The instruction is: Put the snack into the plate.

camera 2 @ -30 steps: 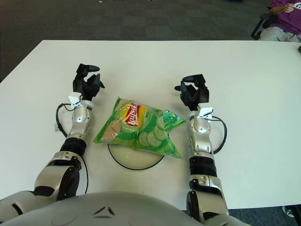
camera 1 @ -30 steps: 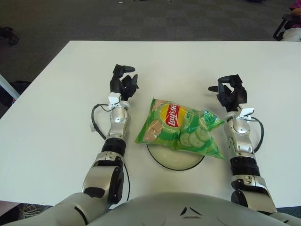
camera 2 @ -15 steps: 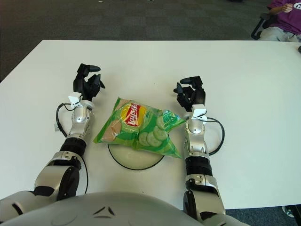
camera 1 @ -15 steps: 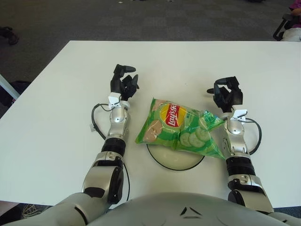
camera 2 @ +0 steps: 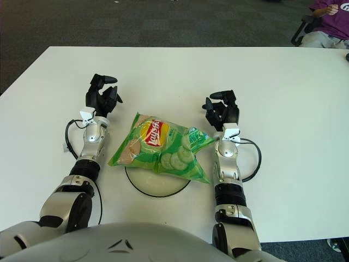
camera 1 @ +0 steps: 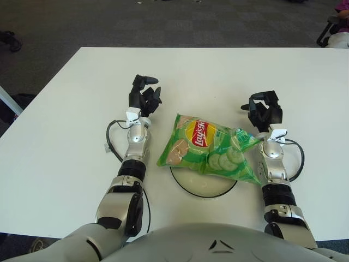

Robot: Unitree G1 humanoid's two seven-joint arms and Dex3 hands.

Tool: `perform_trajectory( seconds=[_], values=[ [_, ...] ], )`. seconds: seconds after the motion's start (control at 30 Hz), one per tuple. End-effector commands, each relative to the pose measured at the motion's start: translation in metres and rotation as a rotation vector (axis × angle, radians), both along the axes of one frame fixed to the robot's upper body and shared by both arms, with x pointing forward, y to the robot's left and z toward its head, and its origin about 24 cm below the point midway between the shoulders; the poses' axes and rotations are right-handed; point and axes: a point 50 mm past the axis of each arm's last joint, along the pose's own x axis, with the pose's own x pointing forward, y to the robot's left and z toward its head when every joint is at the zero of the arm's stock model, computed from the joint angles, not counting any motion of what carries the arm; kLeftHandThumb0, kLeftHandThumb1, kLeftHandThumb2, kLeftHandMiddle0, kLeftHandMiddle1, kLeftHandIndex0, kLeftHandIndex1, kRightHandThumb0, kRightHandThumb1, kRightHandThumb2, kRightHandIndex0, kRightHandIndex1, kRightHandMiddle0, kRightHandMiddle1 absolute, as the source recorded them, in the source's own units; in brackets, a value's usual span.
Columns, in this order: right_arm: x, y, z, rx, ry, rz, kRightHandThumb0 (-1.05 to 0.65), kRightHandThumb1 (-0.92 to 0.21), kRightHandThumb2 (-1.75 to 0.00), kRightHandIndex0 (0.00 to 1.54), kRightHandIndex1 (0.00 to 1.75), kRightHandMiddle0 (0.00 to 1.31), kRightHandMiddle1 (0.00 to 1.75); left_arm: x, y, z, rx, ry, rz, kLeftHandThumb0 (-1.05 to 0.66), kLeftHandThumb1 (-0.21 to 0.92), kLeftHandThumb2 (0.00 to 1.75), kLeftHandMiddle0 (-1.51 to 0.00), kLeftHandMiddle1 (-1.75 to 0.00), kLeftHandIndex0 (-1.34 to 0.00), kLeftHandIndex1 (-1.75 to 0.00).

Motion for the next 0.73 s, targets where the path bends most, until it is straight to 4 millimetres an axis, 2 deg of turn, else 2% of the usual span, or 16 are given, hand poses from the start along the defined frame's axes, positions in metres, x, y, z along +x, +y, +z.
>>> perform_trajectory(
  seconds=[0.0,0.7],
  values=[
    [-0.0008,-0.0017,0.0026,0.016,-0.020,-0.014,-0.35,-0.92,-0.41,0.70,1.20,0.31,1.62,0.0042,-0.0002,0.0055,0.006,-0.015,-0.014,-0.36,0.92,0.26,-0.99,-1.75,-0.48,-1.46],
    [0.0023,-0.0064,0.0035,0.029,-0.020,-0.019,-0.35,-0.92,-0.42,0.69,1.27,0.31,1.63,0.0118,-0.0010,0.0047,0.025,0.047,-0.058,-0.36,0.92,0.26,-0.98,-1.75,-0.48,-1.45]
  ],
)
